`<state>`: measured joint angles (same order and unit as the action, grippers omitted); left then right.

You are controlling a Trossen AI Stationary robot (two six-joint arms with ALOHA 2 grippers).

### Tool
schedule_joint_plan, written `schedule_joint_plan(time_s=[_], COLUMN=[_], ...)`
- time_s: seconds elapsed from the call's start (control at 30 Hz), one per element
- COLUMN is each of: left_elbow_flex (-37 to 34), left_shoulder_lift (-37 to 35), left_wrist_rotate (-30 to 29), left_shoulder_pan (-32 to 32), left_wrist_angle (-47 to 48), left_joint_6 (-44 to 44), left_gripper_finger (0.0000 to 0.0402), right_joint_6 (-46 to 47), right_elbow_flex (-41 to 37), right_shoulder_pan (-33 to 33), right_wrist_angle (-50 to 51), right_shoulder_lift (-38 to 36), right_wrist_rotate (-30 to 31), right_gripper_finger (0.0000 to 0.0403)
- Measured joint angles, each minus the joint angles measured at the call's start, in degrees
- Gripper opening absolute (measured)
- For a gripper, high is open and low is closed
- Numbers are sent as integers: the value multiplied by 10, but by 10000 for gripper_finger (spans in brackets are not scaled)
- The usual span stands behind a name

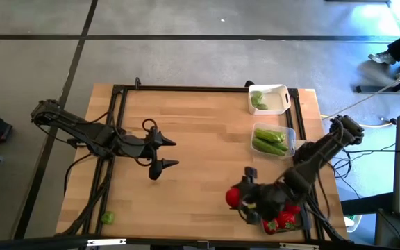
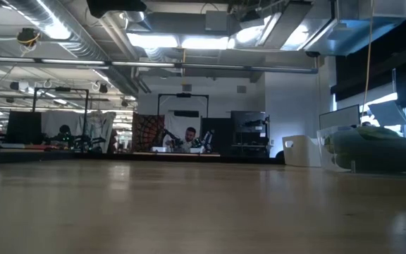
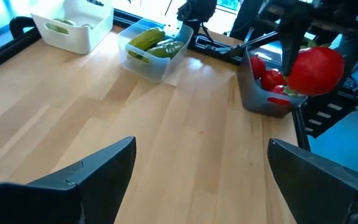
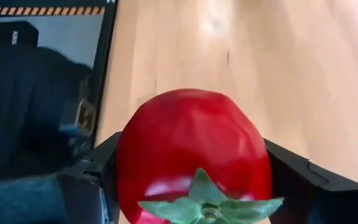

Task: Sort produce into baskets
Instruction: Put the tomato into the black bin

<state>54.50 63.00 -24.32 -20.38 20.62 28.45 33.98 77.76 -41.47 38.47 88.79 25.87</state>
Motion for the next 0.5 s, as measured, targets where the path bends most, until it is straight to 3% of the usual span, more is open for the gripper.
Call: schedule_joint_plan(time_s=[0.5], left_elbow_flex=[0], left_shoulder_lift=[-1], left_wrist_rotate=[-2], left_shoulder_pan=[3], left_wrist_angle=[-1], left_joint_6=[10], left_gripper_finger=[359], right_joint_6=[409], right_elbow_flex=[-7], right_shoulder_pan=[-142], right_wrist_angle=[115], right_shoulder_lift=[24], right_wrist_rotate=[-22], right_gripper_finger=[260])
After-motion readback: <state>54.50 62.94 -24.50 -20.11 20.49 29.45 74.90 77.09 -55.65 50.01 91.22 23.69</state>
